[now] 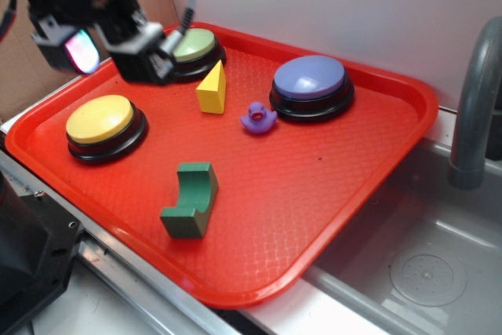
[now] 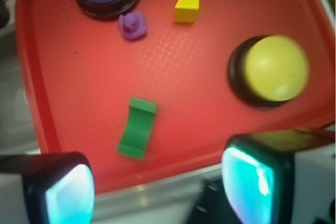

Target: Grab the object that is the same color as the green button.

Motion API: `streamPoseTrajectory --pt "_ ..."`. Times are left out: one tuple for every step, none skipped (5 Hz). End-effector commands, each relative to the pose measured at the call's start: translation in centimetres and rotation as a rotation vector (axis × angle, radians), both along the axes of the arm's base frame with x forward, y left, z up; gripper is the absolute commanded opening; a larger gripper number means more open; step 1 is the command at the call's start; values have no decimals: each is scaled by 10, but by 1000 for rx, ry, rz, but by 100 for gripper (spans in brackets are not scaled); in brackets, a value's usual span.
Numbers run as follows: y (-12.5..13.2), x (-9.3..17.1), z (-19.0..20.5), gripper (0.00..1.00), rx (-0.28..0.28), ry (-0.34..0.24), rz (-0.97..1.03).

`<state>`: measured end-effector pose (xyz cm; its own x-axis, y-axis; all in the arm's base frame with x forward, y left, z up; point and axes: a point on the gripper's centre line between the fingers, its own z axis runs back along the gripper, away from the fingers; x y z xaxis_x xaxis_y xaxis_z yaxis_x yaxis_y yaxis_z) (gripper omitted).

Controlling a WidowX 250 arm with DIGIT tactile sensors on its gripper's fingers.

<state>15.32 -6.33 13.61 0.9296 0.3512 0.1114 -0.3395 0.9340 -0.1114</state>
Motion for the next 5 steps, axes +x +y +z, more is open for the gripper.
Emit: streamPoseTrajectory --pt "-11 24 -55 100 36 -39 150" --pt "-14 30 -83 100 -7 -21 182" --pt "-11 29 -97 100 -16 -11 221" --pt "-10 27 -108 100 -26 -9 229" --pt "-12 30 -115 100 -24 -1 227"
